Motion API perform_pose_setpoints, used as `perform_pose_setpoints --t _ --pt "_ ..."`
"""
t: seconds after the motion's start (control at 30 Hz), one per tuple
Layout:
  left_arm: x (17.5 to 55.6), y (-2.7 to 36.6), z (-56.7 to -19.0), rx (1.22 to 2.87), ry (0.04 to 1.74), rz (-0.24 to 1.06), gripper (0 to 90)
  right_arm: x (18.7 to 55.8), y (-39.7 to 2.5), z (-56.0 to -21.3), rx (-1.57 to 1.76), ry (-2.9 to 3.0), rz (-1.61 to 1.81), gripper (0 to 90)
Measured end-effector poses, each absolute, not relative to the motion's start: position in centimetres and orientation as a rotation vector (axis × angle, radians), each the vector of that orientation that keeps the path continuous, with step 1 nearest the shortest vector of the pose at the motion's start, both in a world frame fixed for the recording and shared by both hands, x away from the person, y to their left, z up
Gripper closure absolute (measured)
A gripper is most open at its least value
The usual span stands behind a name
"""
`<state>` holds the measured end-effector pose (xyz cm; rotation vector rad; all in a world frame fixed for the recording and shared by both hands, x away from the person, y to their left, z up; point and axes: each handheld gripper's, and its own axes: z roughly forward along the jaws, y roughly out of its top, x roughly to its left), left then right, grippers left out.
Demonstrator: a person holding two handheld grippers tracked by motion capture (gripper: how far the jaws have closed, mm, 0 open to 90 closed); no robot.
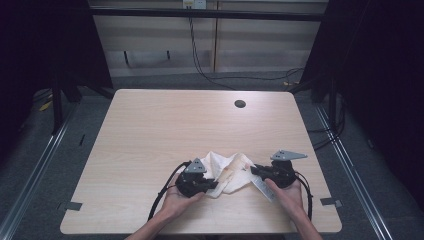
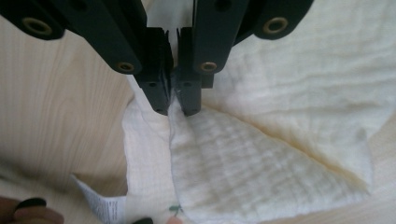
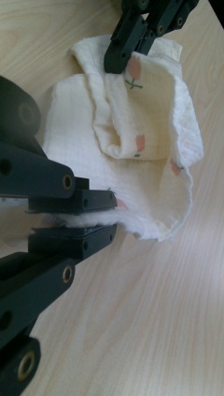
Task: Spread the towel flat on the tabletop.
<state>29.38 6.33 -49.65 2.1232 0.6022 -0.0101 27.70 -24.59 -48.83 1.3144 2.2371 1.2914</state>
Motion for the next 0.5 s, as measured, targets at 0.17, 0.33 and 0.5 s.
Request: perform_pose_setpoints --t 0.17,0.33,0.5 --pt "30.1 7.8 -48.6 2.066 0.645 -0.005 85.7 27.6 -25.1 -48.3 1.317 2.197 1.324 83.2" --pt "30.8 9.4 -47.1 2.008 0.661 0.012 85.6 27.3 -25.6 -47.4 1.303 2.144 1.362 83.3" --pt "31.0 10.9 -45.8 1.977 0.661 0.04 85.4 27.3 -25.9 -46.4 1.28 2.125 1.396 83.4"
